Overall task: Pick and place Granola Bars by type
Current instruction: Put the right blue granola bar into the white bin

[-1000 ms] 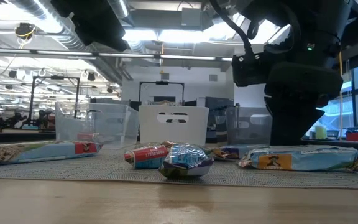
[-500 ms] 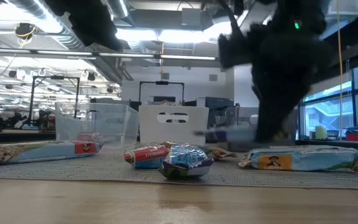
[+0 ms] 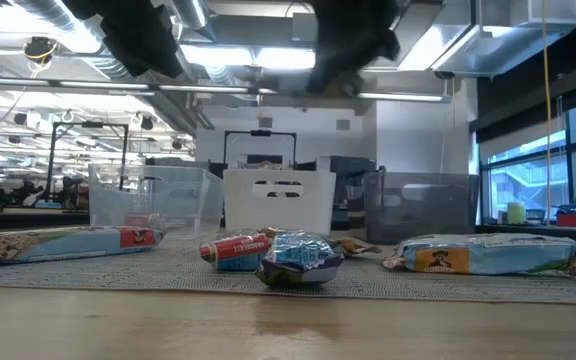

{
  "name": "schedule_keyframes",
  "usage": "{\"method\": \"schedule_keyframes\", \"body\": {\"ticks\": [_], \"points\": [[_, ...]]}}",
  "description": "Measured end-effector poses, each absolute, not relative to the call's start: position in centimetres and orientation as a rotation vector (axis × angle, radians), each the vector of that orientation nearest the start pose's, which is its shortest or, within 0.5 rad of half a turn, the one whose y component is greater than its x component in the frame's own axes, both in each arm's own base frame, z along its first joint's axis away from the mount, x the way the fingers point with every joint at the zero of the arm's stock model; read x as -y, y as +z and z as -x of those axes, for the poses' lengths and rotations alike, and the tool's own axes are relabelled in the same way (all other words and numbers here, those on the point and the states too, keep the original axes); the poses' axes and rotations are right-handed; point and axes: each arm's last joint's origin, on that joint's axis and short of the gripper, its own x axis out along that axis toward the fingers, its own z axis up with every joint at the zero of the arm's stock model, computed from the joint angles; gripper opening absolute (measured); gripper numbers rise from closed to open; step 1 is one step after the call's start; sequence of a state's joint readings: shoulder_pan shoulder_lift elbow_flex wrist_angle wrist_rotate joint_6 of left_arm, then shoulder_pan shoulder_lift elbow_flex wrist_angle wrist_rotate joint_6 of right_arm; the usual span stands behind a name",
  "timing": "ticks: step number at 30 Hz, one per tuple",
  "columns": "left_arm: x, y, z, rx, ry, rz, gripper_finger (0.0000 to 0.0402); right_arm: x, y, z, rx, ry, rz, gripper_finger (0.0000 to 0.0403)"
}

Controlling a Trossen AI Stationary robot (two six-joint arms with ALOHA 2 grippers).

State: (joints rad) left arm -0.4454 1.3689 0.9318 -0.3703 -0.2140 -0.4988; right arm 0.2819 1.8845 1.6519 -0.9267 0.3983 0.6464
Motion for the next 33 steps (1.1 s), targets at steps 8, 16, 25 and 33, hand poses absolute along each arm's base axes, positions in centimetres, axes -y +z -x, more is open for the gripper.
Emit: {"method": "schedule_keyframes", "body": {"ticks": [8, 16, 25, 33], "points": [[11.5, 24.3, -25.6, -0.796, -0.010, 0.241, 0.0155, -4.2, 29.5, -39.7, -0.876, -0.576, -0.166, 0.0105], [11.6, 24.3, -25.6, -0.796, -0.008, 0.246, 0.0155, -0.1, 26.2, -41.6, -0.887, -0.746, -0.353, 0.0105], [11.6, 24.3, -25.6, -0.796, -0.010, 0.245, 0.0155, 1.7, 21.0, -43.3, -1.031, -0.761, -0.398, 0.0105], [11.6, 24.3, -25.6, -0.794, -0.007, 0.244, 0.0155, 1.9, 18.4, -43.9, -1.108, -0.743, -0.353, 0.0106]]}}
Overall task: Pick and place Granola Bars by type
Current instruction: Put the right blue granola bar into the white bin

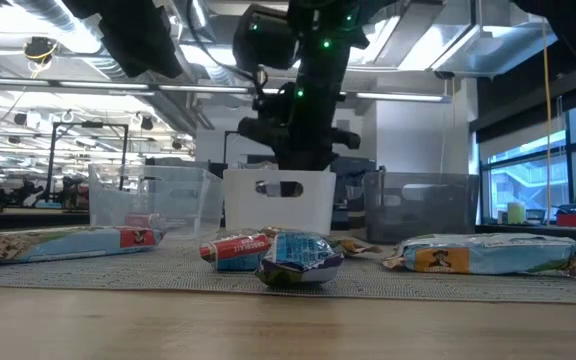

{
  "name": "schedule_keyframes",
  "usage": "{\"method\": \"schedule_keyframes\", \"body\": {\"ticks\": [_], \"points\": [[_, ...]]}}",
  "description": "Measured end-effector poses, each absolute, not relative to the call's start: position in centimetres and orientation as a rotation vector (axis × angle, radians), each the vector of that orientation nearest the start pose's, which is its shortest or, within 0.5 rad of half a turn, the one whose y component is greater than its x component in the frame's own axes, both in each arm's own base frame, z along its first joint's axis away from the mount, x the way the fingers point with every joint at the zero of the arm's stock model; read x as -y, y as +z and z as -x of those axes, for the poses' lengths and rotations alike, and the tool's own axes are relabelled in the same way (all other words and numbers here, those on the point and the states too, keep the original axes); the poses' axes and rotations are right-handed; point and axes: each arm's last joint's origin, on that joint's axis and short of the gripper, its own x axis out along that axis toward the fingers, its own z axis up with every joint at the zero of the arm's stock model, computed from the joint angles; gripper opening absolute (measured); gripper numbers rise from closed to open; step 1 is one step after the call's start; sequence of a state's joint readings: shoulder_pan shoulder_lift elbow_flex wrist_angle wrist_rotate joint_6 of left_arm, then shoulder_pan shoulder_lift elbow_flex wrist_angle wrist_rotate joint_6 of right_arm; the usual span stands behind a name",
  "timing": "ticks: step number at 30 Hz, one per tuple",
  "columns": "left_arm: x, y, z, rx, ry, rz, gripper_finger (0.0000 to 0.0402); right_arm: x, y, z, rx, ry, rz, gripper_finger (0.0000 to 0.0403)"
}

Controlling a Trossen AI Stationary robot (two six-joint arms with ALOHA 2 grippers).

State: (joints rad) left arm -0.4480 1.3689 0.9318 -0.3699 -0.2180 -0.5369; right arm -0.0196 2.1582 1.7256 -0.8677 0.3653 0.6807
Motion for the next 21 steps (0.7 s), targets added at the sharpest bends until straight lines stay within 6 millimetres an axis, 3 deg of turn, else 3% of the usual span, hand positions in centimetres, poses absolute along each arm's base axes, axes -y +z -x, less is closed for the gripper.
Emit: {"method": "schedule_keyframes", "body": {"ticks": [21], "points": [[11.60, 24.34, -25.58, -0.794, -0.007, 0.243, 0.0155, 1.80, 18.03, -44.02, -1.134, -0.698, -0.382, 0.0106]]}}
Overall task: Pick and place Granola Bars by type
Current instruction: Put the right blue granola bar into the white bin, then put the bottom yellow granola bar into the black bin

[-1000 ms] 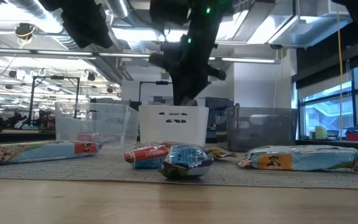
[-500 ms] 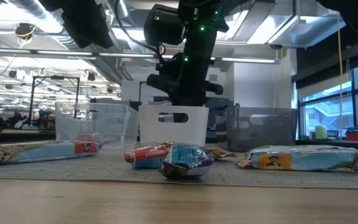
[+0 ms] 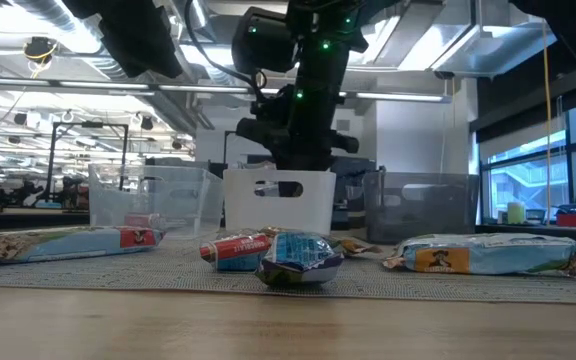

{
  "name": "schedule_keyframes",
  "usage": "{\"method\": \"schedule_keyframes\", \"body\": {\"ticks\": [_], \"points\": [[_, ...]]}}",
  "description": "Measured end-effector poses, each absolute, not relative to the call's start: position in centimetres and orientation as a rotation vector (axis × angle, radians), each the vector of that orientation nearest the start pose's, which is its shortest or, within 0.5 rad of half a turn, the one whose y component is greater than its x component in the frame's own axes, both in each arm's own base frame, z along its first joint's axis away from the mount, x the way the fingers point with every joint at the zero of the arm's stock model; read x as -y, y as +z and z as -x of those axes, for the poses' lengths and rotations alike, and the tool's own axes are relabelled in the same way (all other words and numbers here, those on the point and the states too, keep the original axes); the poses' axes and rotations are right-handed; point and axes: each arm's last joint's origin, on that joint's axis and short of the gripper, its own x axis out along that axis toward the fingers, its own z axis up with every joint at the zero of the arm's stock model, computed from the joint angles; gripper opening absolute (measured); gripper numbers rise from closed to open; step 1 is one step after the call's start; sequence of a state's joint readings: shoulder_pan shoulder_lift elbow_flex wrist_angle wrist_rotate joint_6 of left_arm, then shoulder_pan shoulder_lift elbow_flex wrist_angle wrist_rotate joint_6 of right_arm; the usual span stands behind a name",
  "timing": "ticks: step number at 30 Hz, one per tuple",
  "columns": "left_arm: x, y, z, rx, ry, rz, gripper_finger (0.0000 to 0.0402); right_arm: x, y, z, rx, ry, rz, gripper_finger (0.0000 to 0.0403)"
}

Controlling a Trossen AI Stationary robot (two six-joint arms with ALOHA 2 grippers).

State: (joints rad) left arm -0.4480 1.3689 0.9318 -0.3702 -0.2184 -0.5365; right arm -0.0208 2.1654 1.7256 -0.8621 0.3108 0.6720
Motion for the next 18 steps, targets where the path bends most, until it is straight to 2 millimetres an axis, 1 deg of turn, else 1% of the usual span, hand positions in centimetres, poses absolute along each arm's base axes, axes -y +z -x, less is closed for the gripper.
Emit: {"method": "schedule_keyframes", "body": {"ticks": [4, 12, 14, 16, 18], "points": [[11.6, 24.3, -25.6, -0.794, -0.007, 0.243, 0.0155, 1.9, 18.1, -44.0, -1.134, -0.696, -0.381, 0.0116], [11.6, 24.3, -25.6, -0.794, -0.007, 0.243, 0.0155, 1.9, 18.4, -43.9, -1.128, -0.702, -0.384, 0.0200], [11.6, 24.3, -25.6, -0.794, -0.007, 0.244, 0.0155, 1.9, 19.2, -43.6, -1.118, -0.700, -0.384, 0.0215], [11.6, 24.3, -25.6, -0.794, -0.007, 0.243, 0.0155, 1.8, 20.7, -43.3, -1.094, -0.682, -0.376, 0.0225], [11.6, 24.3, -25.6, -0.794, -0.007, 0.244, 0.0155, 1.5, 22.6, -42.7, -1.065, -0.641, -0.344, 0.0230]]}}
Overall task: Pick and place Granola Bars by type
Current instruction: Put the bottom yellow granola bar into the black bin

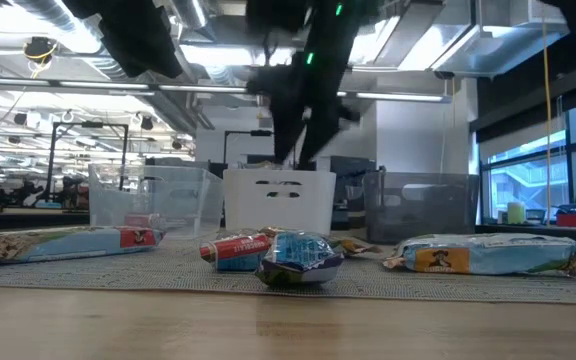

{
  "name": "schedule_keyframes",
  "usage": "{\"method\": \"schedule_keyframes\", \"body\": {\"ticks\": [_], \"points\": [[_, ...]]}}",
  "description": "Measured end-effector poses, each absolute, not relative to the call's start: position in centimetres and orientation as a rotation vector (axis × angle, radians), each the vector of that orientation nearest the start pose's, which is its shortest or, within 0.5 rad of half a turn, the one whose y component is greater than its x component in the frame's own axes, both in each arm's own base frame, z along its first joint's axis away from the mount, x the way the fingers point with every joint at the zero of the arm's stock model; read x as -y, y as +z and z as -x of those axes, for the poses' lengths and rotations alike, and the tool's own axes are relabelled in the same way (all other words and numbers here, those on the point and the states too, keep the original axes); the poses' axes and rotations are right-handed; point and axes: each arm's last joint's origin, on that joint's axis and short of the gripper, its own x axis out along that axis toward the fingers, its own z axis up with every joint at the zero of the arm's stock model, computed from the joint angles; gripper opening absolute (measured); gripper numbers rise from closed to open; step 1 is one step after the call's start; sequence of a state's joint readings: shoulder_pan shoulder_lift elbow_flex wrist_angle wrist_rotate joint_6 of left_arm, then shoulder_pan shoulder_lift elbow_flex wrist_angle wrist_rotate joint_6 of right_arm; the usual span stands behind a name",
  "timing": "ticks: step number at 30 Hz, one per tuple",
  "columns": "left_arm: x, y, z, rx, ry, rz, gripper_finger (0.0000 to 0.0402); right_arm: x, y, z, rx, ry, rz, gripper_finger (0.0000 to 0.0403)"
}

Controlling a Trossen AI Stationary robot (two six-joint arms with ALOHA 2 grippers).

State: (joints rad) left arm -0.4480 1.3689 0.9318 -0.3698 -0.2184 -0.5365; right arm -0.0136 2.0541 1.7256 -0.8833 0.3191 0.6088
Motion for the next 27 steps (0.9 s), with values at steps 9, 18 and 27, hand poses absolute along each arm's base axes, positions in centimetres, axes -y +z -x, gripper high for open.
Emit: {"method": "schedule_keyframes", "body": {"ticks": [9, 18, 27], "points": [[11.6, 24.4, -25.6, -0.788, -0.011, 0.247, 0.0155, -5.0, 28.5, -39.1, -1.151, -0.111, -0.276, 0.0233], [11.6, 24.4, -25.6, -0.784, -0.001, 0.243, 0.0155, -14.6, 27.9, -36.0, -1.187, -0.087, -0.025, 0.0233], [11.4, 24.4, -25.7, -0.758, 0.053, 0.222, 0.0155, -20.2, 27.7, -32.8, -1.198, -0.091, -0.060, 0.0233]]}}
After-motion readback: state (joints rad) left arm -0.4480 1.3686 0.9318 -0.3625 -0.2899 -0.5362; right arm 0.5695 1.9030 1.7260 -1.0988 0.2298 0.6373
